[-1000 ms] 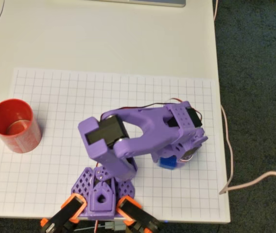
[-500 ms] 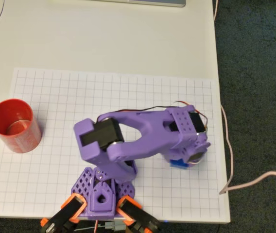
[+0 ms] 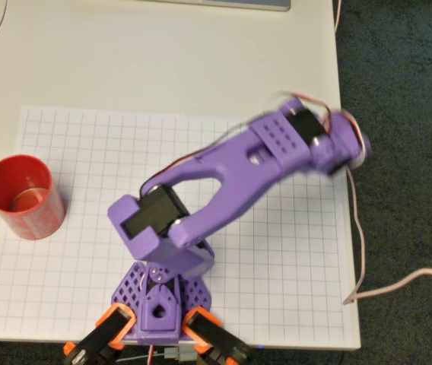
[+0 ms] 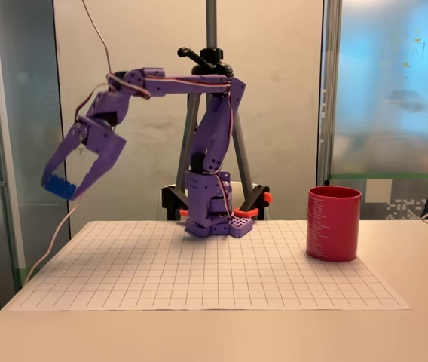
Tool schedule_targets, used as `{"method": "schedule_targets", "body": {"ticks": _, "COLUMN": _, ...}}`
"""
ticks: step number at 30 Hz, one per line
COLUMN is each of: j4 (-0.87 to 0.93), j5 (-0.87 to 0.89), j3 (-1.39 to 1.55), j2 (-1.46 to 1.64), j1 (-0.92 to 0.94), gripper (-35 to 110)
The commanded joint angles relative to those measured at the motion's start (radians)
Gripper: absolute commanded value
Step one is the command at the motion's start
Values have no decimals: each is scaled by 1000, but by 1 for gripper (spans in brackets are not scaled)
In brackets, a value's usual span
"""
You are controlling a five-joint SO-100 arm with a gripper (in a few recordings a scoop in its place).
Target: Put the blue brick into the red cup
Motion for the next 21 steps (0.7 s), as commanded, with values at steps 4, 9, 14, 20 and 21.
{"method": "schedule_targets", "body": {"ticks": 4, "j4": 29, "j5": -41, "j3": -120, "j2": 69, "j1": -472, "gripper": 0}}
{"method": "schedule_targets", "body": {"ticks": 9, "j4": 87, "j5": 20, "j3": -120, "j2": 101, "j1": -824, "gripper": 0}}
{"method": "schedule_targets", "body": {"ticks": 14, "j4": 153, "j5": 78, "j3": -127, "j2": 135, "j1": -1177, "gripper": 0}}
{"method": "schedule_targets", "body": {"ticks": 20, "j4": 259, "j5": 138, "j3": -201, "j2": 207, "j1": -1574, "gripper": 0}}
{"method": "schedule_targets", "body": {"ticks": 21, "j4": 278, "j5": 149, "j3": -213, "j2": 229, "j1": -1632, "gripper": 0}}
